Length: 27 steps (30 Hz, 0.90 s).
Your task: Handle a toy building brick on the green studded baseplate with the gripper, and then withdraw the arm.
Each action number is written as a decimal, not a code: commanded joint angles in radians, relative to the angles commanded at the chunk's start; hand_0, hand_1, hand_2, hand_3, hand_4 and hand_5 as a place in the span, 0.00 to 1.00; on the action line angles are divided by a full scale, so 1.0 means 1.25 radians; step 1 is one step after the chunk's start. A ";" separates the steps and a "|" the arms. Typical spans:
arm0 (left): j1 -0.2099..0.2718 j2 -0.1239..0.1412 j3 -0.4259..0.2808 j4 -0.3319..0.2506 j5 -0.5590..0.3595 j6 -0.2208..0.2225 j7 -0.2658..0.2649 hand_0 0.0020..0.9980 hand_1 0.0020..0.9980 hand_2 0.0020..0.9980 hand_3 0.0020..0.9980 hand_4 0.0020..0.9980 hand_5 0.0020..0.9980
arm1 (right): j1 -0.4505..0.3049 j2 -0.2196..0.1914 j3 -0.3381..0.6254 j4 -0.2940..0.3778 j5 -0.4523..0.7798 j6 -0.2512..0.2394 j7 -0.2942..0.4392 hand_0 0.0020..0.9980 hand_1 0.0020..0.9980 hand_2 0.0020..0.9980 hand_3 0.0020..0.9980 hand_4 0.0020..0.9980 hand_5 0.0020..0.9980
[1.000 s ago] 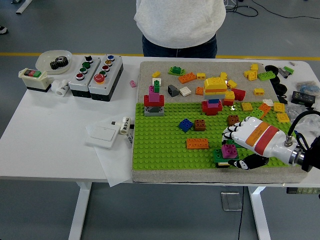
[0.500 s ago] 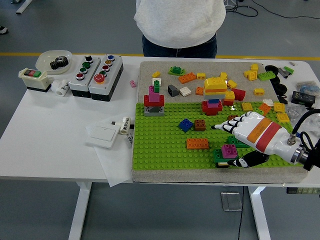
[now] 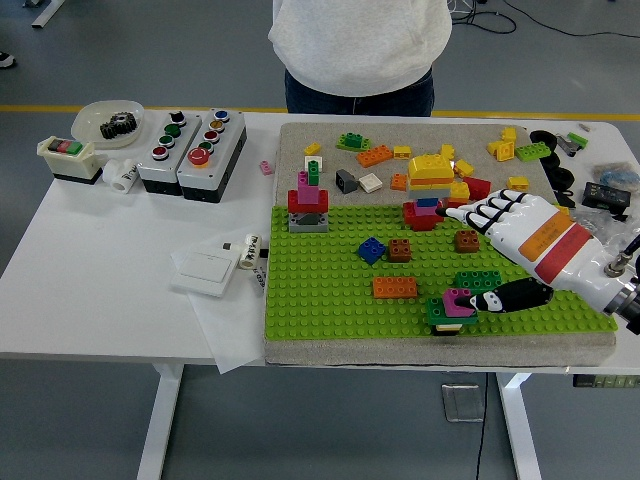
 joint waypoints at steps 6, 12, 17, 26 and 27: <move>0.000 0.000 0.000 0.001 0.002 0.001 0.000 0.75 0.75 0.74 0.61 0.66 0.63 | -0.061 0.005 0.040 0.049 0.198 0.011 0.015 0.76 0.71 0.76 0.66 0.84 0.62; 0.001 0.001 0.001 0.001 0.001 0.003 0.000 0.75 0.75 0.74 0.61 0.66 0.63 | -0.107 0.010 0.095 0.088 0.331 0.016 0.013 0.73 0.69 0.73 0.61 0.81 0.61; 0.000 0.000 0.000 0.001 0.004 0.004 0.000 0.75 0.75 0.74 0.61 0.66 0.63 | -0.125 0.013 0.109 0.105 0.224 0.049 0.010 0.73 0.69 0.73 0.61 0.81 0.61; 0.001 0.000 0.000 0.000 0.003 0.004 0.001 0.75 0.75 0.74 0.61 0.66 0.63 | -0.151 0.006 0.097 0.116 0.113 0.100 0.010 0.72 0.68 0.73 0.59 0.82 0.61; 0.001 -0.001 0.000 0.000 0.003 0.004 0.001 0.75 0.75 0.74 0.61 0.66 0.63 | -0.152 0.006 0.097 0.116 0.108 0.102 0.010 0.72 0.68 0.73 0.59 0.82 0.61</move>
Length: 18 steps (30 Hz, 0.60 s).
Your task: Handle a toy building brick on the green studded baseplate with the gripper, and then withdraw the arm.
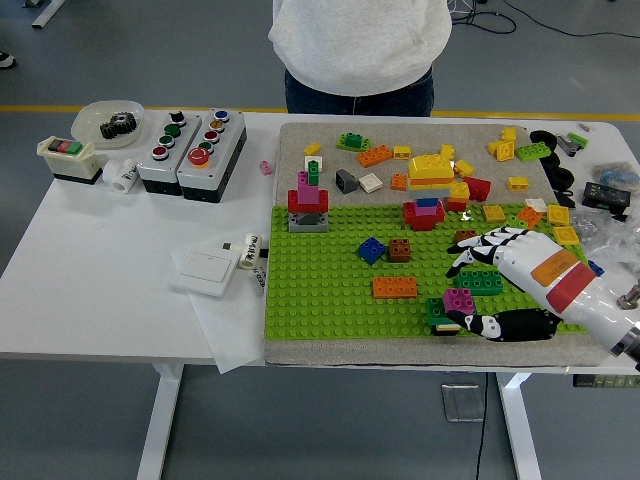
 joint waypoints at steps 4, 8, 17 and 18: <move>-0.001 0.001 0.000 0.000 0.002 -0.001 0.000 0.75 0.76 0.74 0.61 0.66 0.63 | -0.005 0.000 -0.004 0.000 -0.036 0.018 0.003 0.71 0.67 0.72 0.59 0.82 0.63; 0.000 0.001 -0.001 0.000 0.004 -0.001 0.001 0.75 0.76 0.74 0.61 0.66 0.63 | -0.009 0.001 -0.011 0.000 -0.047 0.024 0.004 0.71 0.67 0.72 0.59 0.82 0.63; 0.001 0.001 -0.002 -0.001 0.008 -0.001 0.002 0.75 0.76 0.74 0.61 0.66 0.63 | 0.002 0.012 -0.017 -0.026 -0.083 0.021 -0.003 0.71 0.66 0.71 0.59 0.78 0.60; 0.002 0.001 -0.003 -0.001 0.009 -0.002 0.002 0.75 0.76 0.74 0.61 0.66 0.63 | 0.003 0.012 -0.018 -0.031 -0.085 0.021 -0.003 0.71 0.66 0.71 0.59 0.78 0.60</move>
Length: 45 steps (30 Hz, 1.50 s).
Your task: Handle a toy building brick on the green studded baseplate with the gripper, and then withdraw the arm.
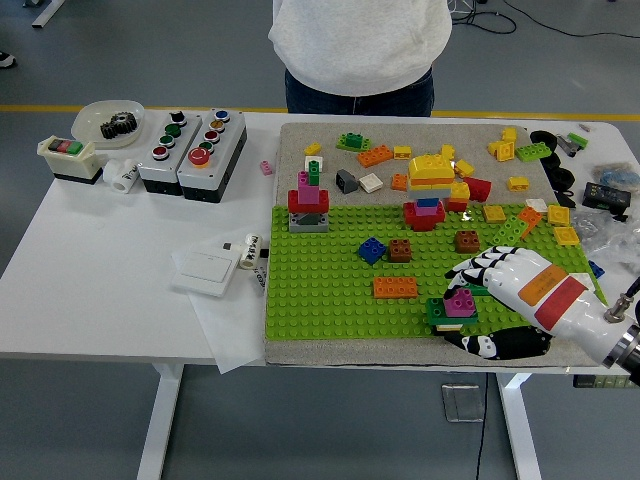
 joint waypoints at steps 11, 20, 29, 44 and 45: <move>0.000 0.001 -0.005 -0.001 0.012 -0.003 0.003 0.75 0.76 0.74 0.61 0.66 0.63 | 0.005 0.007 -0.008 -0.035 -0.026 -0.010 0.000 0.68 0.65 0.69 0.59 0.78 0.59; -0.001 0.001 -0.005 -0.001 0.011 -0.002 0.003 0.75 0.76 0.74 0.61 0.66 0.63 | -0.003 0.008 0.005 -0.039 -0.042 -0.015 0.001 0.67 0.63 0.68 0.59 0.78 0.59; -0.003 0.001 0.001 -0.001 0.005 -0.003 0.000 0.75 0.76 0.74 0.61 0.66 0.63 | -0.007 0.011 0.002 -0.040 -0.046 -0.017 0.001 0.66 0.61 0.67 0.59 0.78 0.58; -0.007 0.002 0.007 -0.002 -0.005 -0.001 -0.003 0.75 0.76 0.74 0.61 0.66 0.63 | -0.006 0.012 -0.003 -0.049 -0.053 -0.023 0.001 0.65 0.60 0.66 0.58 0.79 0.58; -0.007 0.002 0.007 -0.002 -0.006 -0.001 -0.003 0.75 0.76 0.74 0.61 0.66 0.63 | -0.006 0.012 -0.004 -0.050 -0.052 -0.023 0.001 0.65 0.61 0.66 0.58 0.79 0.57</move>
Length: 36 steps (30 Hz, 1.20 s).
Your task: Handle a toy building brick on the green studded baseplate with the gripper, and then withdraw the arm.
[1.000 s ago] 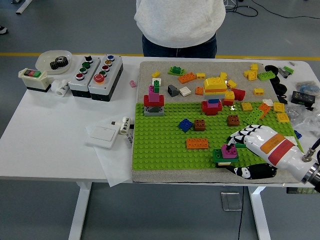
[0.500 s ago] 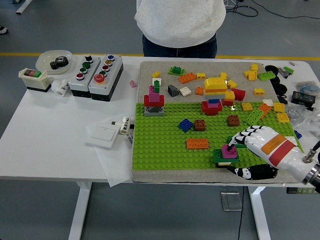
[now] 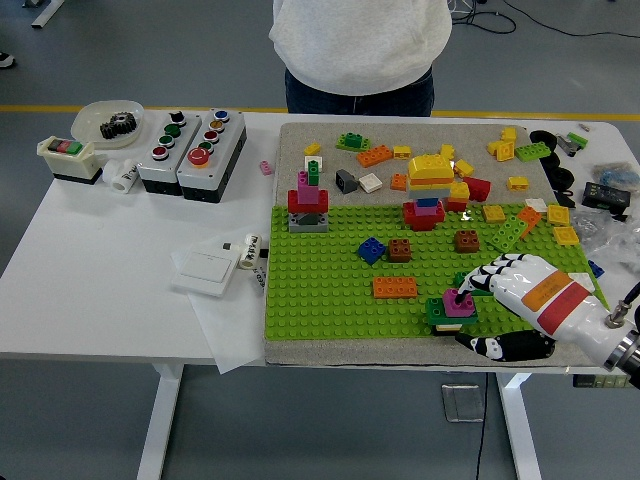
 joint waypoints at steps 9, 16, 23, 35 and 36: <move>0.000 0.000 0.000 0.000 0.000 -0.001 0.001 0.75 0.76 0.74 0.61 0.66 0.63 | 0.005 0.002 -0.013 -0.008 -0.009 0.001 0.001 0.65 0.60 0.66 0.59 0.79 0.57; 0.000 0.000 0.000 0.000 -0.001 -0.001 0.001 0.75 0.76 0.74 0.61 0.66 0.63 | 0.010 0.001 -0.023 -0.010 -0.019 0.001 0.001 0.65 0.60 0.66 0.58 0.79 0.57; 0.002 0.000 -0.002 0.000 0.002 -0.002 0.002 0.75 0.76 0.74 0.61 0.66 0.63 | 0.011 0.001 -0.027 -0.006 -0.026 0.004 0.001 0.65 0.61 0.67 0.58 0.79 0.57; 0.006 -0.001 -0.007 0.000 0.011 -0.005 0.004 0.75 0.77 0.74 0.61 0.66 0.63 | 0.016 0.002 -0.038 -0.010 -0.033 0.006 -0.001 0.65 0.61 0.68 0.59 0.79 0.56; 0.006 -0.001 -0.008 0.000 0.012 -0.005 0.005 0.75 0.77 0.74 0.61 0.66 0.63 | 0.016 0.002 -0.038 -0.010 -0.033 0.006 -0.001 0.65 0.61 0.68 0.59 0.79 0.56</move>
